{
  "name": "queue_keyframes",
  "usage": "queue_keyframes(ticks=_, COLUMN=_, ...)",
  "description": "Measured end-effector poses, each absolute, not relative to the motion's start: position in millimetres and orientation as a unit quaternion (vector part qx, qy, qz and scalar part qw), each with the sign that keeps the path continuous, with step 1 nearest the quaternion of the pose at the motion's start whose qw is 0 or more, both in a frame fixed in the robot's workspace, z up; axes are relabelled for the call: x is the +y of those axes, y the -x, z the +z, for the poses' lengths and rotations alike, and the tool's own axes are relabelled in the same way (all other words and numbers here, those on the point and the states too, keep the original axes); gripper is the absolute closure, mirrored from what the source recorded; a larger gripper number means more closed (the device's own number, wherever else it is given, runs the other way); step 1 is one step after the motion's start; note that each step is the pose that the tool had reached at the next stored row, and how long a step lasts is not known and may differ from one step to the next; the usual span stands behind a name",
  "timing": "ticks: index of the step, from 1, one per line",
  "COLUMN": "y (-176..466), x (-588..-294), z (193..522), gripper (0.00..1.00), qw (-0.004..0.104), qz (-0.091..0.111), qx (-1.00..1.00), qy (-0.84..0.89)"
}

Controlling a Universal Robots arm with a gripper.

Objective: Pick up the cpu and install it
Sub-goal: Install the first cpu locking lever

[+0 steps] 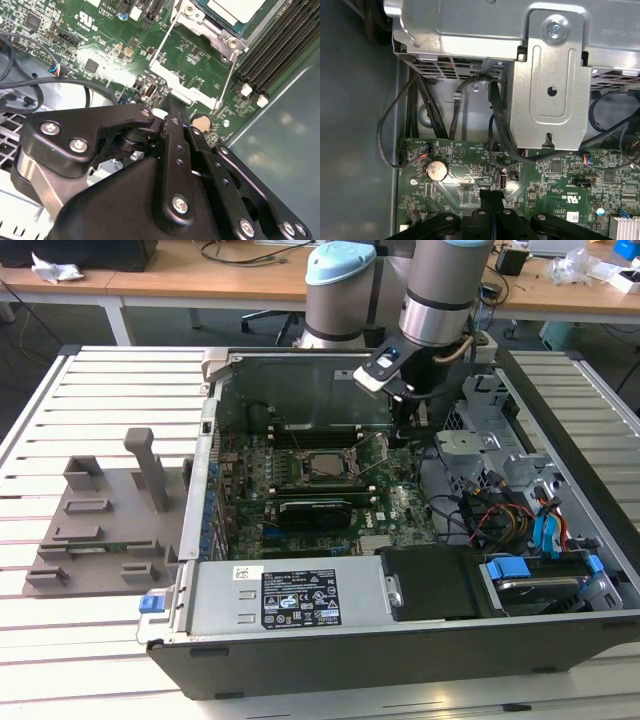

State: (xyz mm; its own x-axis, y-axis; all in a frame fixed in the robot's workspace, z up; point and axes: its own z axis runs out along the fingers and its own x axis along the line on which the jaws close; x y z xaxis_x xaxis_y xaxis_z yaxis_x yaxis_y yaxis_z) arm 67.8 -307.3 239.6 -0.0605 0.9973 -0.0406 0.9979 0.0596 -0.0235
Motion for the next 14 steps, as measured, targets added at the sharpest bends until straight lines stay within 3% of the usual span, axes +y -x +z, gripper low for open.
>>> queue_keyframes(ticks=14, y=-61.9, x=-307.4, z=237.5, gripper=0.89, qw=0.003, qz=-0.026, qx=0.728, qy=-0.685)
